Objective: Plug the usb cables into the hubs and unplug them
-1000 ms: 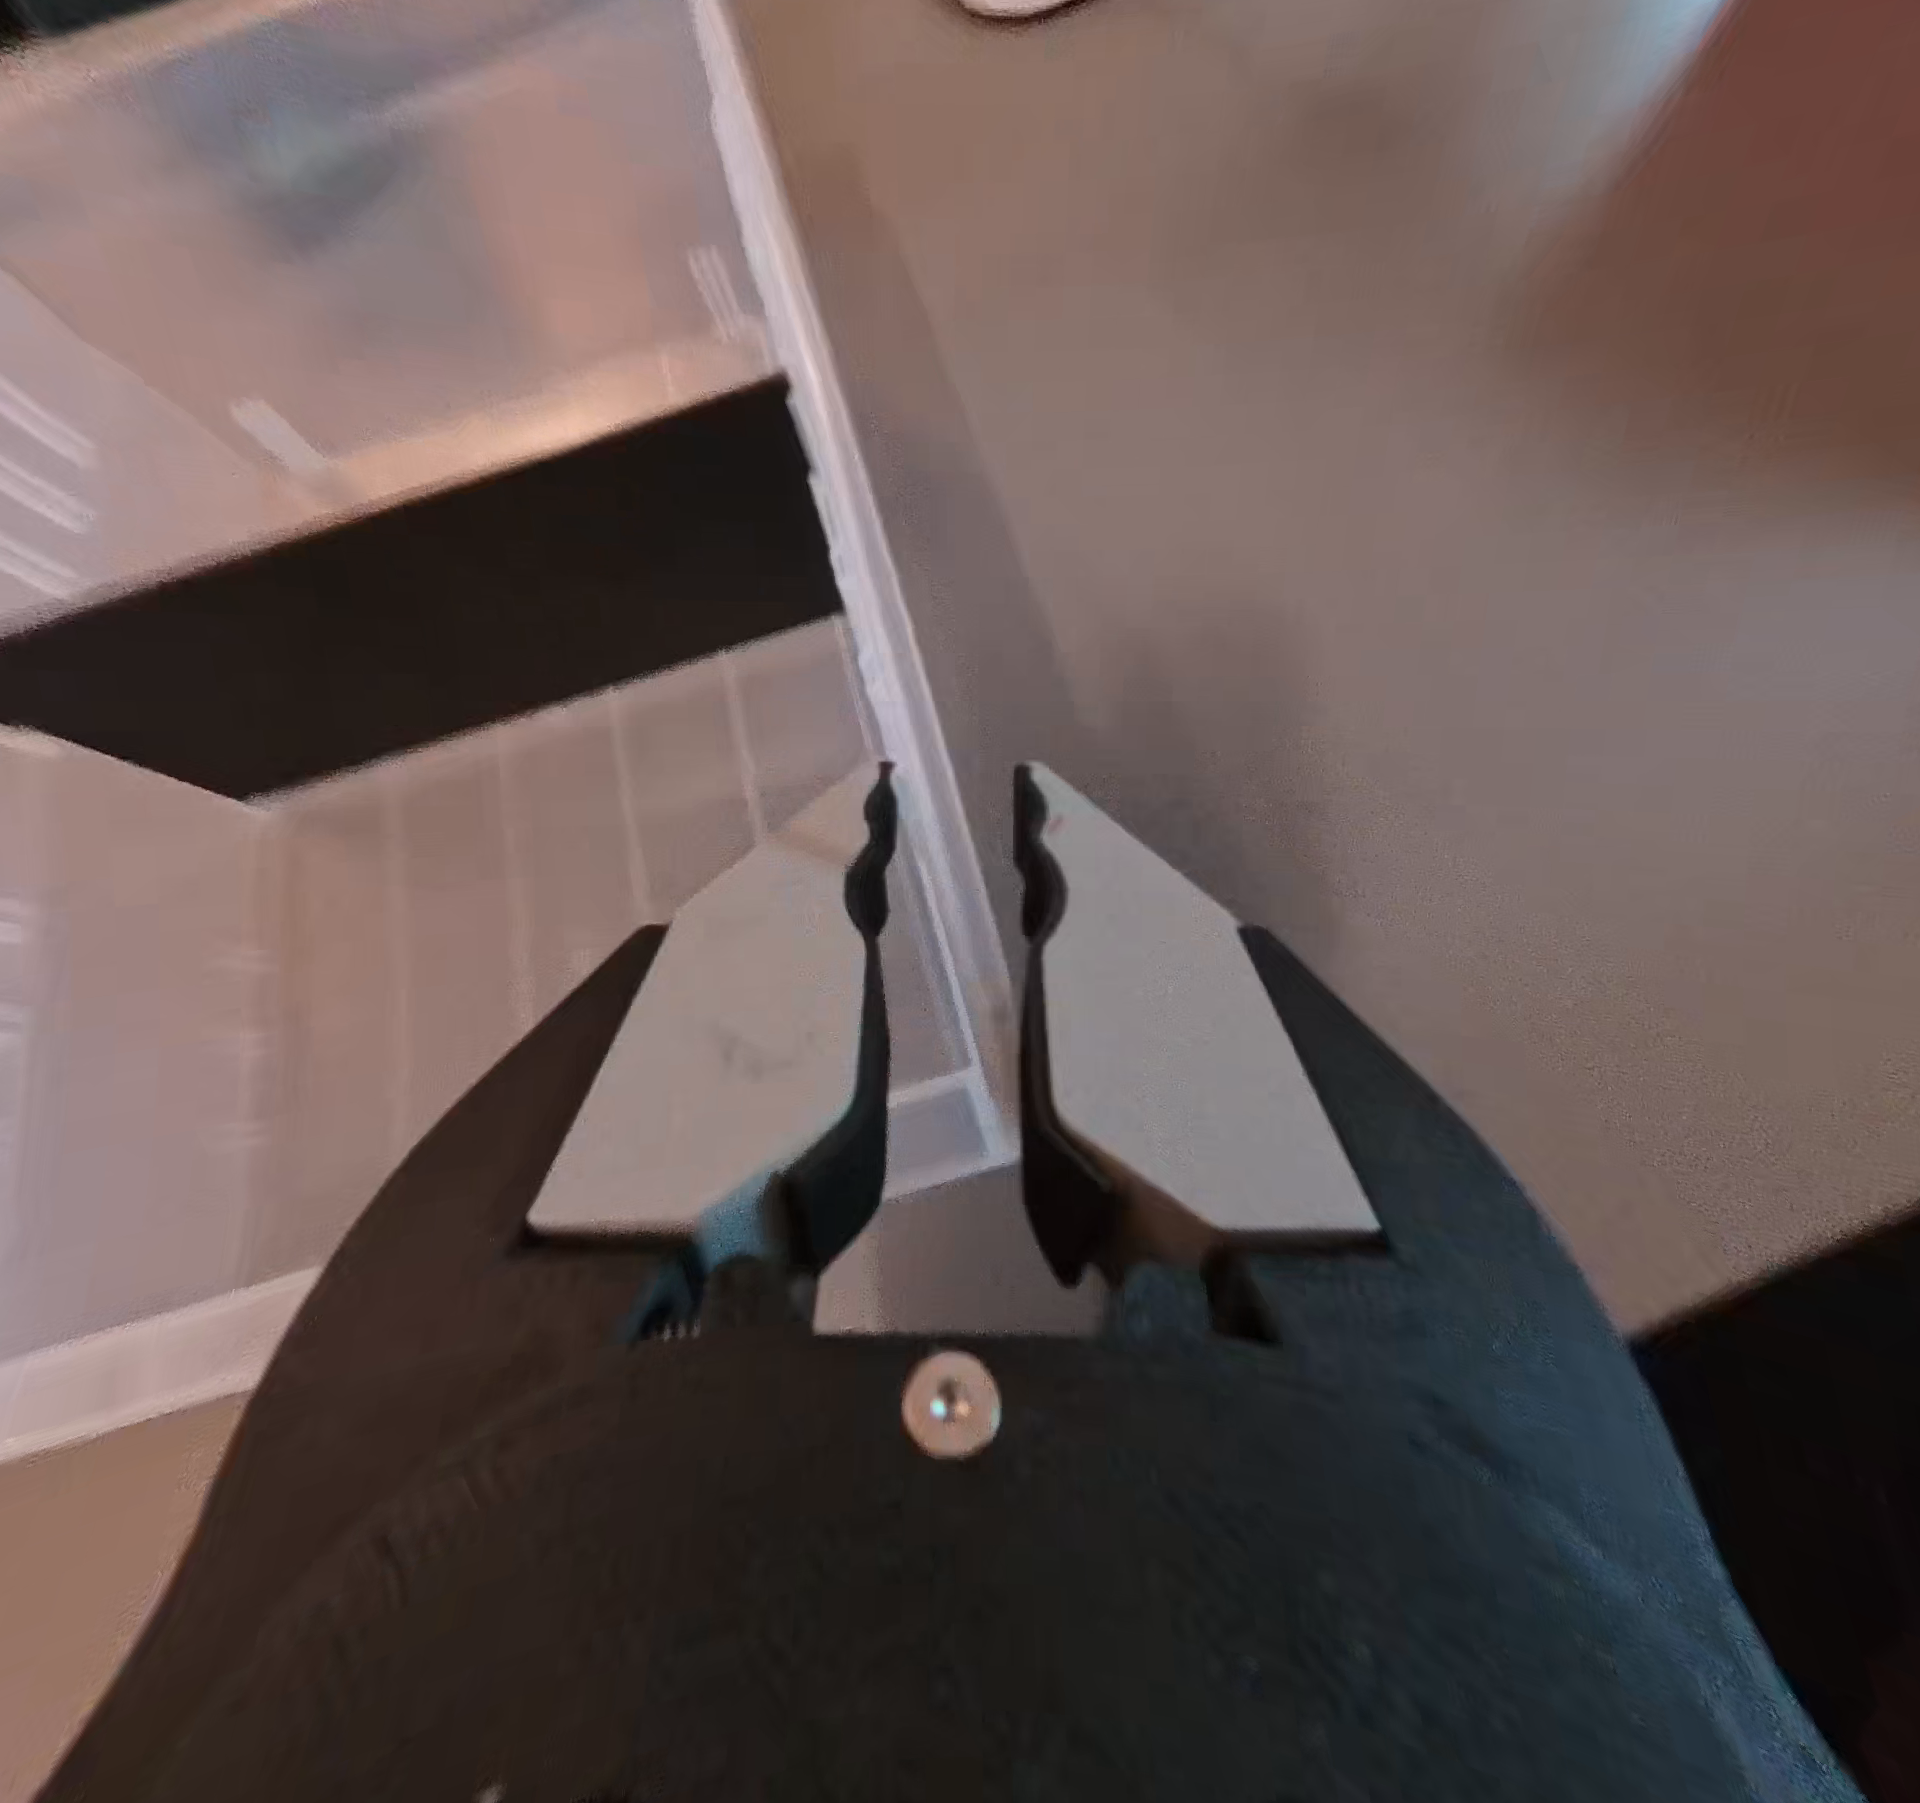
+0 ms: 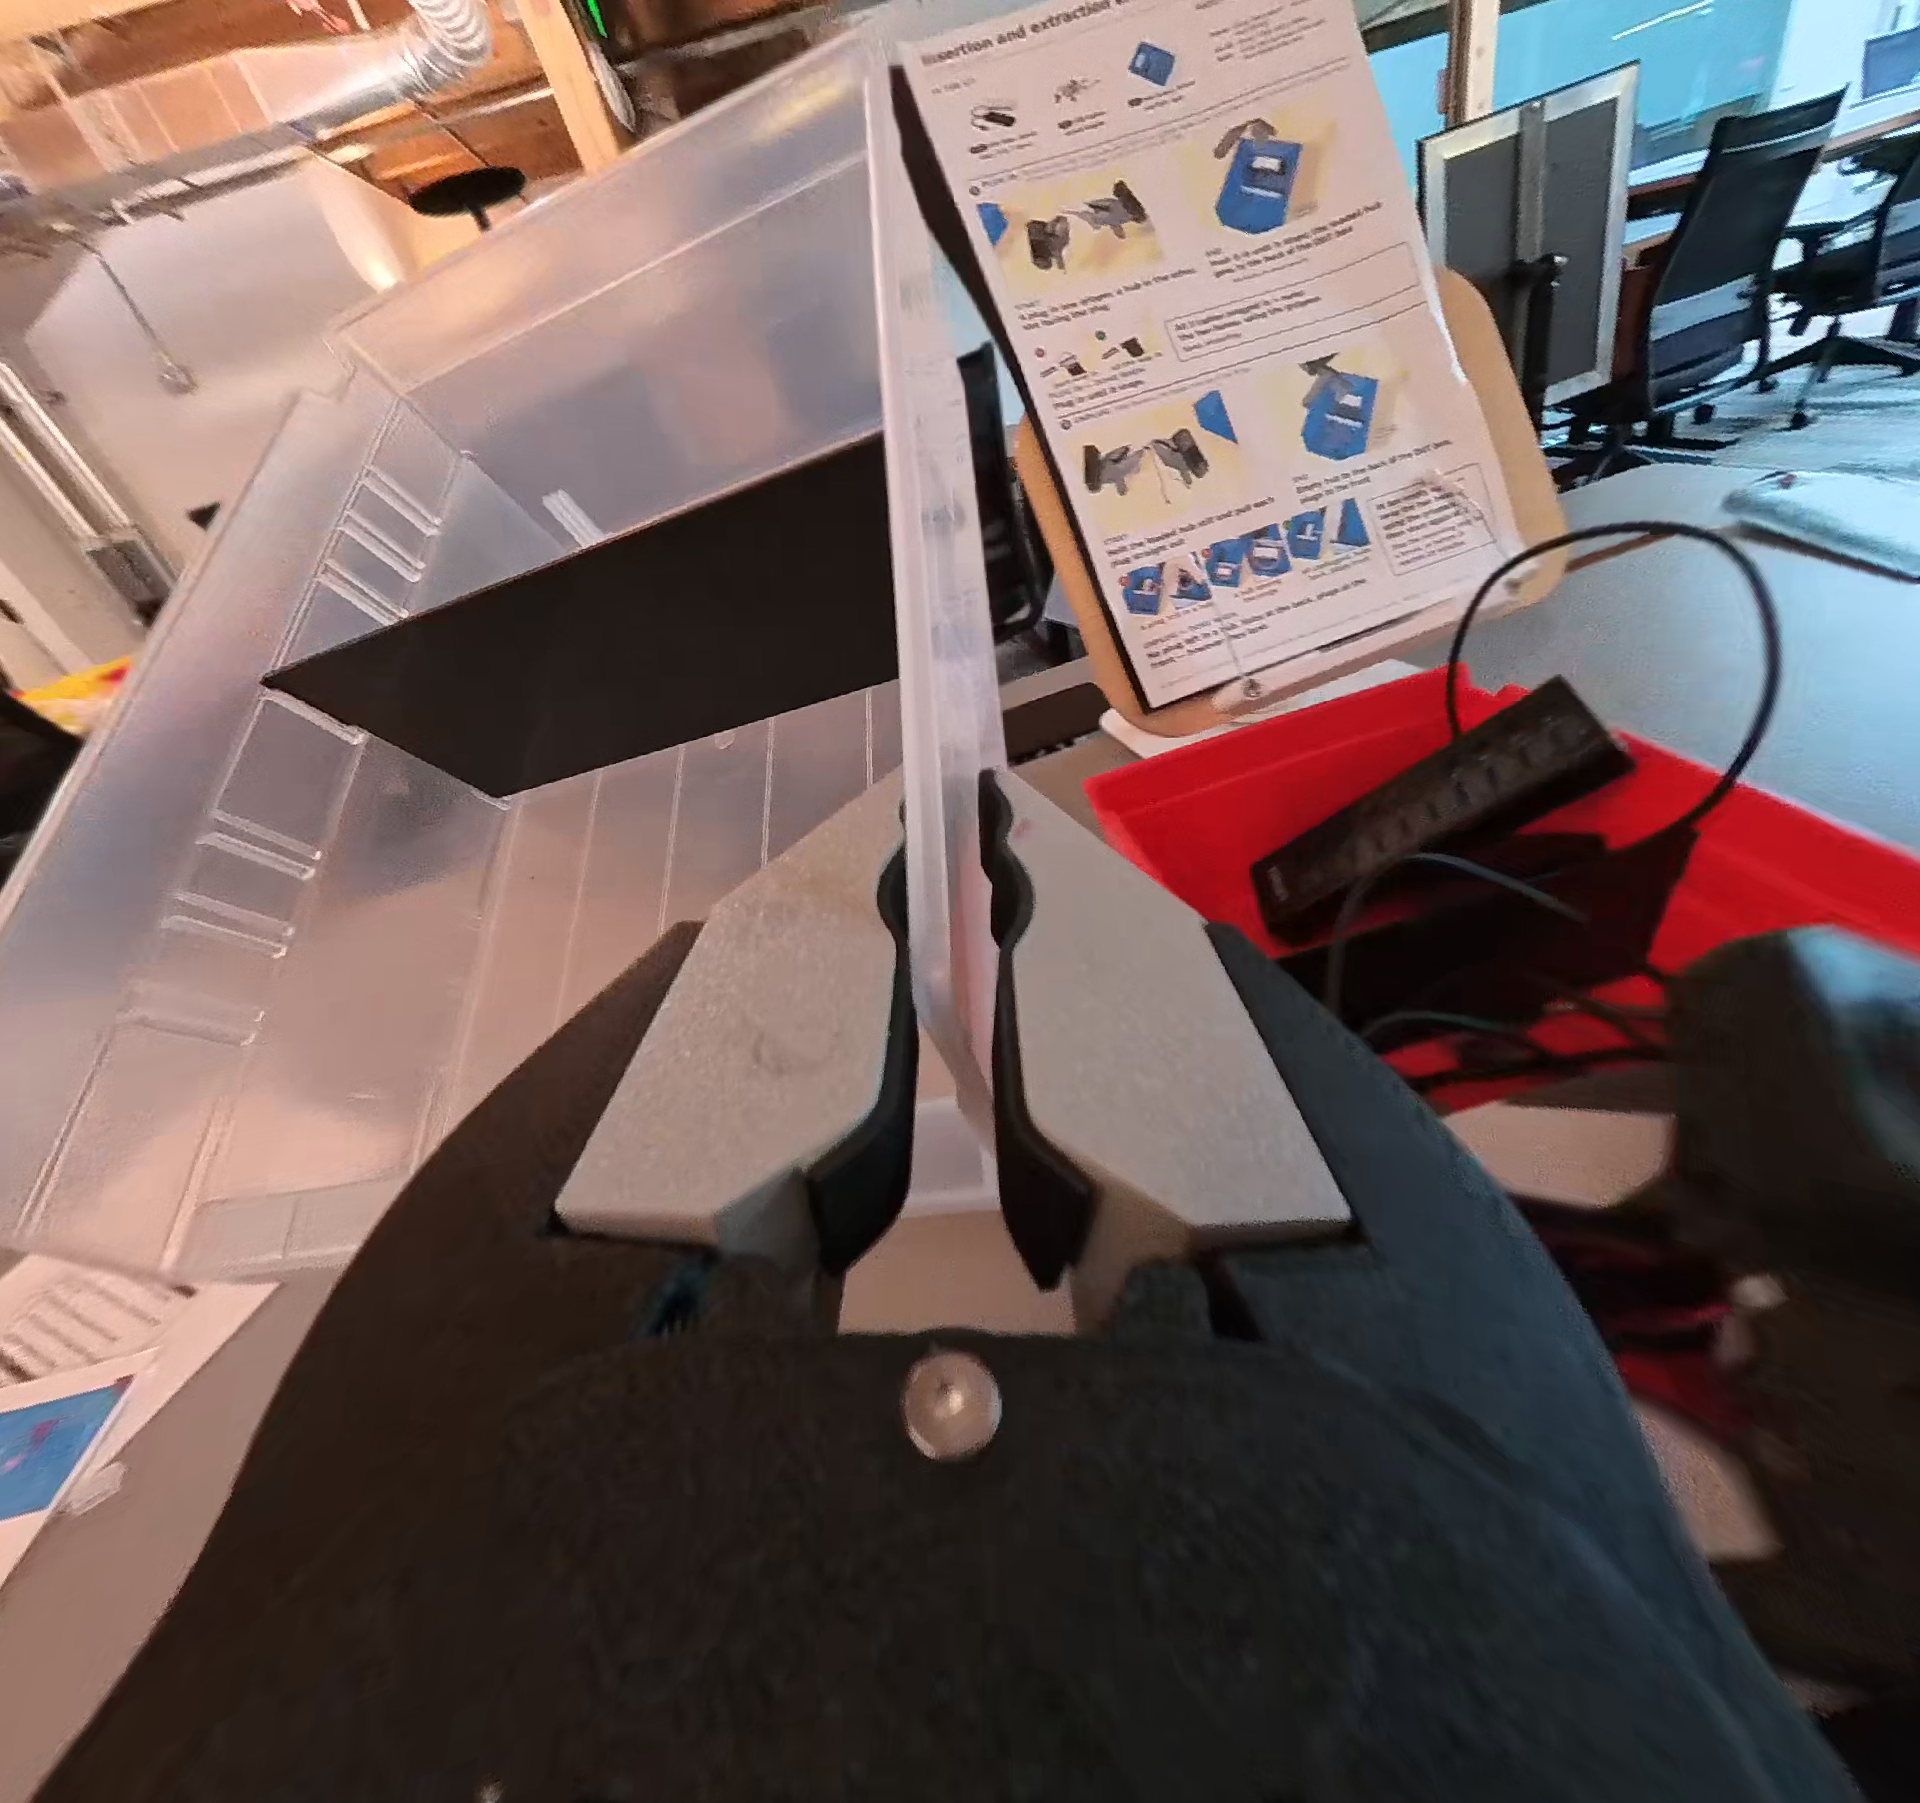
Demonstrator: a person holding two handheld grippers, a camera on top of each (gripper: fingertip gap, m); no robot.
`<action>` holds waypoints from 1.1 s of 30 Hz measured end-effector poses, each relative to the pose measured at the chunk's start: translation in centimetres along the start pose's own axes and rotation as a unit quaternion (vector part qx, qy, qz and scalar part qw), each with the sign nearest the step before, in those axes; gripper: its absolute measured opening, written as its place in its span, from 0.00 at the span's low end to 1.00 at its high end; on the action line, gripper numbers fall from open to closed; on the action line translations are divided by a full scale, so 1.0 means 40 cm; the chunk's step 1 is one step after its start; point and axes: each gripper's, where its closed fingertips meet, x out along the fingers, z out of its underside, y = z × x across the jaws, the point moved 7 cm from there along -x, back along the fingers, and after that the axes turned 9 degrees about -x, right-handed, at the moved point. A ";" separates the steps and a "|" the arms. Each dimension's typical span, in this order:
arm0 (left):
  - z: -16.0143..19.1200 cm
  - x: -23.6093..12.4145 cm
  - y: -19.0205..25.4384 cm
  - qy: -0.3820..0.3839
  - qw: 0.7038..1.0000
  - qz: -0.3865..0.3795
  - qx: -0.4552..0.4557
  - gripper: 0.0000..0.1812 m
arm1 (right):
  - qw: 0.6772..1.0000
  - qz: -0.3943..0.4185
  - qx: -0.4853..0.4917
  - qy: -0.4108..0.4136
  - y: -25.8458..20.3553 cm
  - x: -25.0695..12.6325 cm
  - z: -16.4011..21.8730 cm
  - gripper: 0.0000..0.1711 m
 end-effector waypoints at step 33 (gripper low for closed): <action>0.157 0.081 0.960 -0.095 0.915 0.370 0.130 0.03 | 0.990 0.133 0.045 -0.014 0.503 -0.846 0.737 0.42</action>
